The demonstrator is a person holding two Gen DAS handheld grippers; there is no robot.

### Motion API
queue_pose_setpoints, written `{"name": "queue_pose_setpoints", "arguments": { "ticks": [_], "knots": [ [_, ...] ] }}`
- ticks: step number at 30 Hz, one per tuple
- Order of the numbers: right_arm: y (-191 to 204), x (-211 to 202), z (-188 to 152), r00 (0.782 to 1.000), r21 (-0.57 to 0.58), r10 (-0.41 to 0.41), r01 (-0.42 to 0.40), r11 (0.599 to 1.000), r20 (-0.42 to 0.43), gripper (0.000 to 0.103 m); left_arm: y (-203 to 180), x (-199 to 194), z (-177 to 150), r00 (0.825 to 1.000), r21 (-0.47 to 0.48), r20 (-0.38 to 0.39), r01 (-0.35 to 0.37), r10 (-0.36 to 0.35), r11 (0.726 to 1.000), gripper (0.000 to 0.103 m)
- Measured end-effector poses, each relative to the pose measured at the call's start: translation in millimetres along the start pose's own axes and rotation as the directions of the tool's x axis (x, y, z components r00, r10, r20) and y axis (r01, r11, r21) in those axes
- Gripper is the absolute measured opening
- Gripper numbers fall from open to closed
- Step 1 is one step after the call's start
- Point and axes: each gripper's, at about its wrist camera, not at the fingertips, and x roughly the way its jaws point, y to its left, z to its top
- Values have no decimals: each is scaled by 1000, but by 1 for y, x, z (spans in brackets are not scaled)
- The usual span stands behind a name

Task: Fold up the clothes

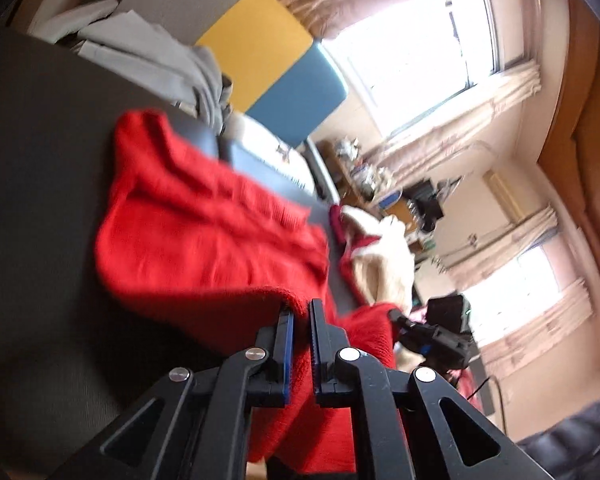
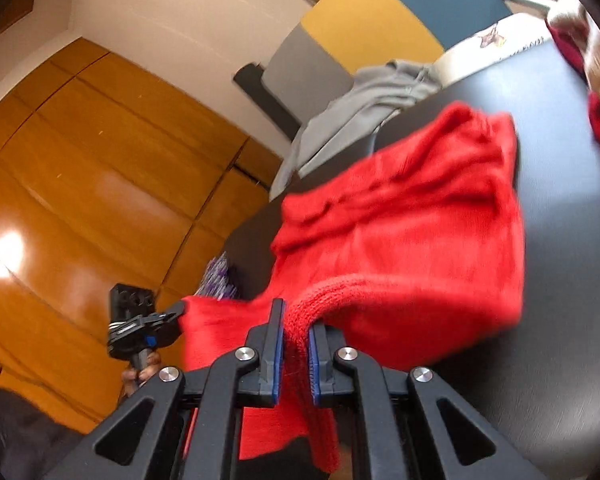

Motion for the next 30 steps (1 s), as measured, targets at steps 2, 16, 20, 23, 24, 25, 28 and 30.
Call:
{"name": "queue_pose_setpoints", "arguments": {
  "ticks": [2, 16, 20, 23, 24, 25, 28, 30],
  "knots": [
    [-15, 14, 29, 999, 32, -44, 43, 999, 29, 9, 15, 17, 29, 999, -43, 19, -29, 30, 999, 7],
    [-139, 75, 86, 973, 296, -229, 222, 929, -11, 6, 130, 109, 78, 959, -256, -114, -279, 258, 926, 6],
    [-129, 66, 62, 970, 243, -229, 242, 939, -80, 7, 131, 99, 40, 941, -220, -174, -324, 290, 920, 6],
    [-127, 57, 45, 981, 253, -177, 191, 948, -80, 13, 134, 84, 25, 956, -265, -142, -287, 258, 920, 7],
    [-126, 53, 42, 986, 265, -154, 167, 950, -69, 20, 132, 79, 23, 957, -266, -128, -285, 260, 921, 7],
    [-124, 48, 41, 990, 273, -129, 140, 952, -58, 22, 130, 77, 23, 961, -268, -120, -275, 251, 923, 7],
    [-115, 45, 43, 995, 266, -88, 95, 959, -36, 23, 121, 78, 30, 968, -261, -105, -250, 230, 932, 7],
    [-112, 55, 48, 996, 269, -57, 72, 960, -65, 26, 113, 81, 37, 974, -252, -104, -221, 201, 942, 9]
  ]
}}
